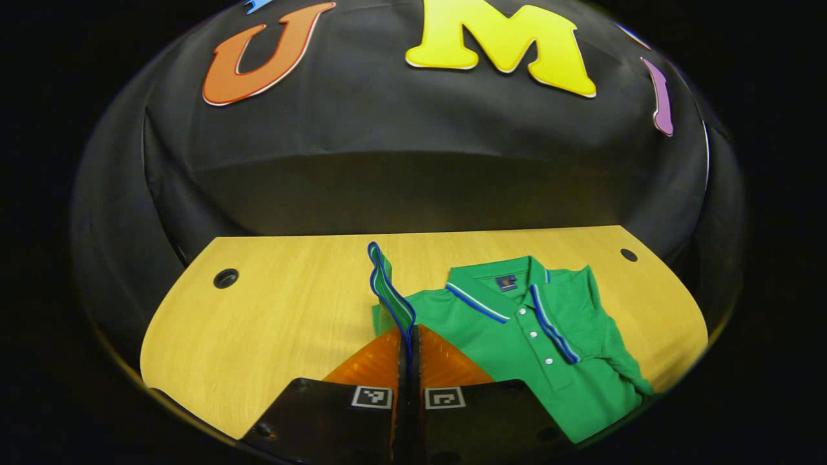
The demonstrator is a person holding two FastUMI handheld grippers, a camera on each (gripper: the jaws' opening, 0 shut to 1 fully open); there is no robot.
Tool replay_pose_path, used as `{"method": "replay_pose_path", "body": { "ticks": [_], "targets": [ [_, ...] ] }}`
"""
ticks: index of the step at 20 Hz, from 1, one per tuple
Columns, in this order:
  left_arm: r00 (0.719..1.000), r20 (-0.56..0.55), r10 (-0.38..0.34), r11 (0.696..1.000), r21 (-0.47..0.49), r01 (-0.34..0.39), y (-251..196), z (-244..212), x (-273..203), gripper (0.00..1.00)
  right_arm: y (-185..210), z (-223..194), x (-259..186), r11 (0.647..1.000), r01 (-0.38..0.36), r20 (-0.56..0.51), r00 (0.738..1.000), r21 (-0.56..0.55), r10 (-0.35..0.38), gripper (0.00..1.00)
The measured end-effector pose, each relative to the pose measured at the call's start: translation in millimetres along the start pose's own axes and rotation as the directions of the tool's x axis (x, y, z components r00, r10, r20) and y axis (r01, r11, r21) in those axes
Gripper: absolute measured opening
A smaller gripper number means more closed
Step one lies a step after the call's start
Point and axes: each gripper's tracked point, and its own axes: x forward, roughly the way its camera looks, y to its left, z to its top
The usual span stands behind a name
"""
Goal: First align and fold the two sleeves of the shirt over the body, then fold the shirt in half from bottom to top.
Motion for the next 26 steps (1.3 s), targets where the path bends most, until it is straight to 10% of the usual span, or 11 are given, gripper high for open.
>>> {"method": "replay_pose_path", "body": {
  "ticks": [14,16,19,26],
  "targets": [
    [0.997,-0.069,-0.037,0.998,-0.043,0.034,-114,-16,37,0.11,-108,-20,-3,0.989,0.133,-0.046,0.990,0.063,-0.130,0.97],
    [0.998,-0.056,-0.042,0.997,-0.062,0.038,-120,-14,34,0.23,-106,-16,2,0.991,0.123,-0.043,0.992,0.054,-0.121,0.96],
    [1.000,-0.026,-0.014,0.998,-0.069,0.012,-114,-6,21,1.00,-97,-14,5,0.995,0.097,-0.039,0.995,0.034,-0.096,0.96],
    [0.997,0.041,0.065,0.991,-0.118,-0.059,-77,10,-42,1.00,-44,-1,5,0.999,-0.016,0.005,1.000,-0.027,0.016,0.96]
  ]
}}
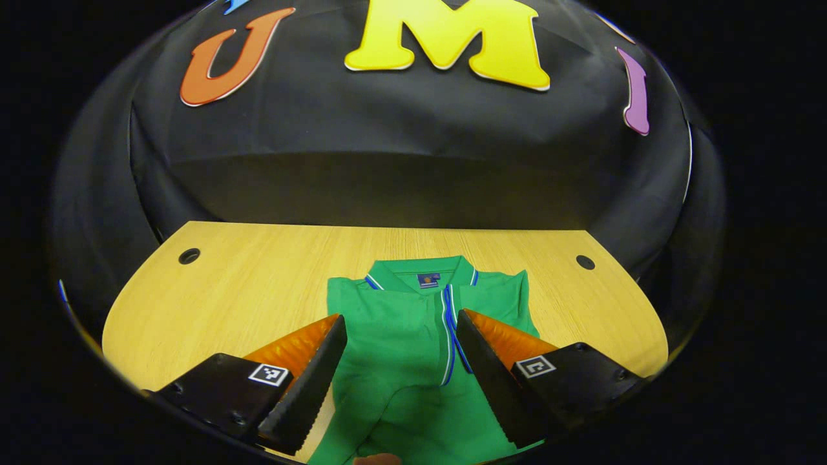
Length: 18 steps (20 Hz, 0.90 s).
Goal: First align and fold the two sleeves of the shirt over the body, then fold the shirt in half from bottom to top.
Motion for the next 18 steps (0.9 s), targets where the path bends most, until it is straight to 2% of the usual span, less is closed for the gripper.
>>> {"method": "replay_pose_path", "body": {
  "ticks": [4,6,9,11,14,16,18],
  "targets": [
    [0.999,0.018,0.034,0.999,-0.002,-0.033,30,-10,-63,1.00,34,-7,-5,0.993,-0.094,0.011,0.995,-0.074,0.095,0.96],
    [0.999,0.008,0.044,0.999,0.005,-0.044,46,-28,-94,1.00,47,-11,-11,0.984,-0.137,0.014,0.990,-0.112,0.139,0.95],
    [0.998,-0.045,0.038,0.999,0.010,-0.037,65,-68,-138,1.00,64,-40,-19,0.968,-0.220,-0.037,0.975,-0.124,0.217,0.95],
    [0.994,-0.106,0.032,0.999,0.013,-0.031,75,-103,-162,1.00,69,-69,-21,0.956,-0.270,-0.101,0.960,-0.113,0.259,0.96],
    [0.980,-0.197,0.037,0.998,0.056,-0.027,94,-143,-194,1.00,61,-117,-23,0.947,-0.292,-0.216,0.941,-0.135,0.259,0.96],
    [0.959,-0.283,0.023,0.999,0.052,-0.009,98,-173,-215,1.00,59,-152,-26,0.939,-0.315,-0.320,0.911,-0.137,0.259,0.96],
    [0.923,-0.385,0.019,0.999,0.043,-0.003,101,-203,-233,1.00,54,-182,-27,0.937,-0.322,-0.408,0.880,-0.136,0.244,0.96]
  ]
}}
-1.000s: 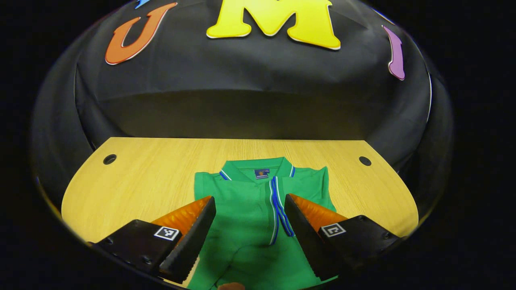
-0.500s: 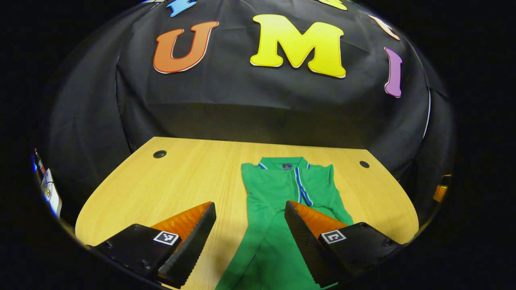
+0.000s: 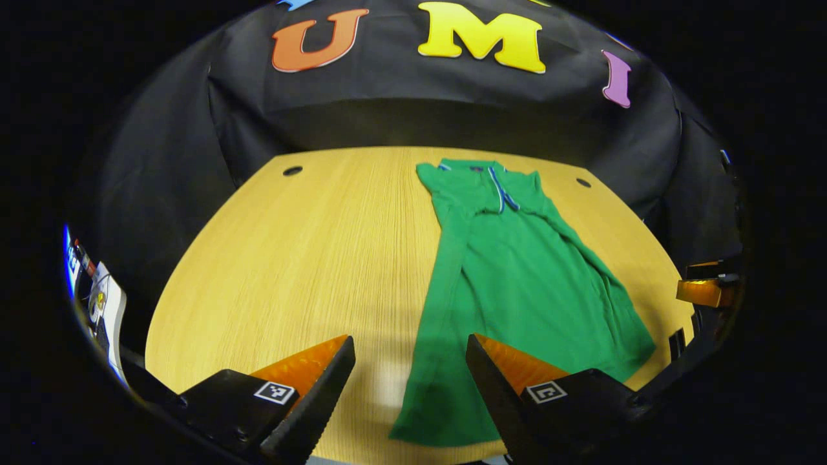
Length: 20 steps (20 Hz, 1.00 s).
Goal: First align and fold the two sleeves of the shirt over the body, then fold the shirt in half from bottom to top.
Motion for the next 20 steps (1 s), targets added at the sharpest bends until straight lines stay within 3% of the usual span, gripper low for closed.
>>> {"method": "replay_pose_path", "body": {
  "ticks": [3,7,11,17,20],
  "targets": [
    [0.990,-0.144,0.007,1.000,0.011,-0.005,1,-43,-9,1.00,-4,-29,10,1.000,0.013,-0.106,0.994,0.003,-0.013,0.95],
    [0.946,-0.325,-0.002,1.000,-0.010,-0.002,2,-75,-13,1.00,-6,-58,19,1.000,0.014,-0.236,0.972,-0.002,-0.014,0.95],
    [0.938,-0.348,-0.004,1.000,0.003,0.006,-2,-71,-14,1.00,-2,-84,26,1.000,0.000,-0.353,0.936,0.020,0.007,0.94],
    [0.924,-0.383,-0.010,1.000,0.015,0.017,-6,-77,-2,1.00,0,-98,43,1.000,0.012,-0.428,0.904,0.020,-0.002,0.96],
    [0.913,-0.408,-0.012,1.000,0.010,0.018,-3,-80,9,1.00,-4,-99,47,0.999,0.034,-0.444,0.896,0.016,-0.023,0.89]
  ]
}}
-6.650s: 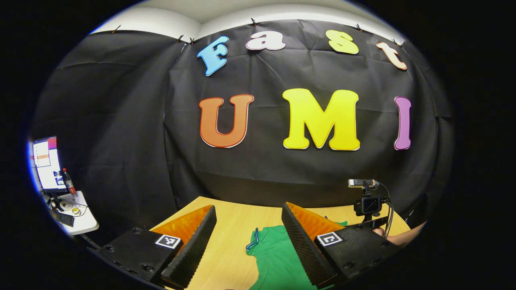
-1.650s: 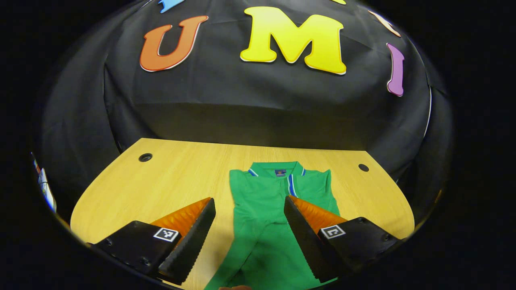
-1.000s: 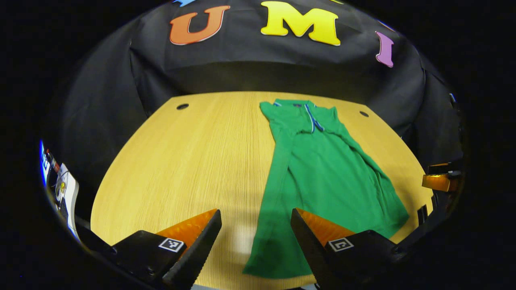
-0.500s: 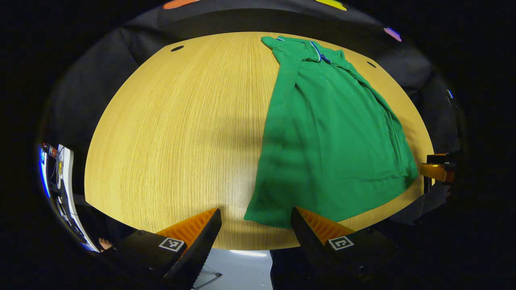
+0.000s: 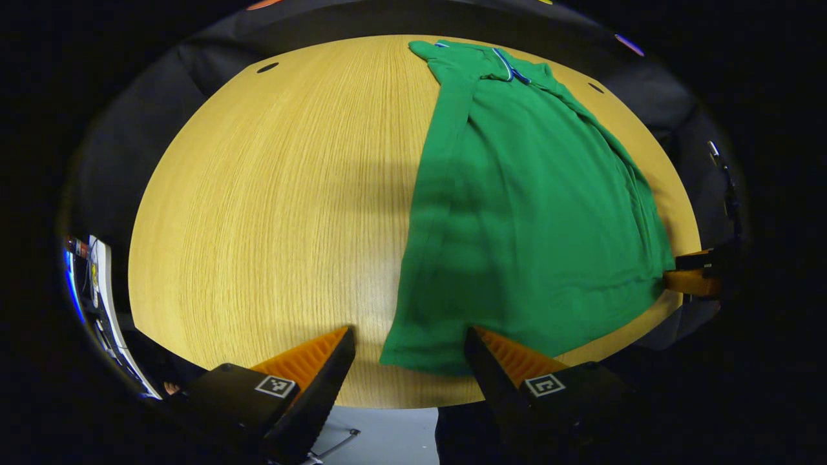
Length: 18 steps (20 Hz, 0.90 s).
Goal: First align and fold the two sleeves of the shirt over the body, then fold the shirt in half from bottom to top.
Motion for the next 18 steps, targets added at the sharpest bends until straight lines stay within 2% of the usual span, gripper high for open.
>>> {"method": "replay_pose_path", "body": {
  "ticks": [3,5,6,7,9,10,11,12,13,14,16,17,18],
  "targets": [
    [1.000,-0.020,0.003,1.000,0.007,-0.003,0,-1,1,1.00,-3,-2,3,0.999,0.013,-0.020,1.000,-0.034,-0.014,0.81],
    [0.999,-0.033,-0.001,1.000,0.011,0.002,-3,-1,1,1.00,-1,-4,2,0.999,0.019,-0.038,0.999,-0.032,-0.020,0.69],
    [0.999,-0.040,-0.006,1.000,0.020,0.007,-6,1,0,1.00,1,-6,4,1.000,0.012,-0.047,0.999,-0.022,-0.013,0.69],
    [0.999,-0.043,-0.010,1.000,0.025,0.011,-9,4,0,0.98,3,-5,2,1.000,0.013,-0.057,0.998,-0.013,-0.014,0.59],
    [0.999,-0.046,-0.019,0.999,0.029,0.020,-16,12,-2,0.71,7,-6,2,1.000,-0.004,-0.067,0.998,0.002,0.004,0.49],
    [0.999,-0.045,-0.027,0.999,0.031,0.029,-18,17,-3,0.64,8,-6,4,1.000,-0.007,-0.074,0.997,0.023,0.009,0.36],
    [0.998,-0.046,-0.043,0.999,0.025,0.044,-23,23,-4,0.46,8,-7,2,0.999,-0.012,-0.076,0.997,0.032,0.014,0.23],
    [0.998,-0.047,-0.053,0.998,0.018,0.053,-26,31,-6,0.35,11,-5,2,0.998,-0.033,-0.062,0.997,0.045,0.036,0.23],
    [0.997,-0.051,-0.055,0.998,0.021,0.056,-28,39,-7,0.14,12,-7,4,0.998,-0.034,-0.075,0.996,0.061,0.039,0.14],
    [0.997,-0.053,-0.060,0.998,0.030,0.062,-29,49,-9,0.11,11,-6,4,0.997,-0.037,-0.067,0.997,0.064,0.041,0.05],
    [0.996,-0.055,-0.068,0.997,0.030,0.070,-33,69,-13,0.07,13,-2,3,0.996,-0.050,-0.062,0.997,0.070,0.055,0.05],
    [0.995,-0.056,-0.080,0.996,0.032,0.082,-36,80,-15,0.07,14,-6,0,0.996,-0.054,-0.066,0.996,0.070,0.059,0.00],
    [0.995,-0.055,-0.085,0.995,0.037,0.088,-38,93,-18,0.07,14,-6,1,0.996,-0.055,-0.064,0.996,0.074,0.060,0.02]
  ]
}}
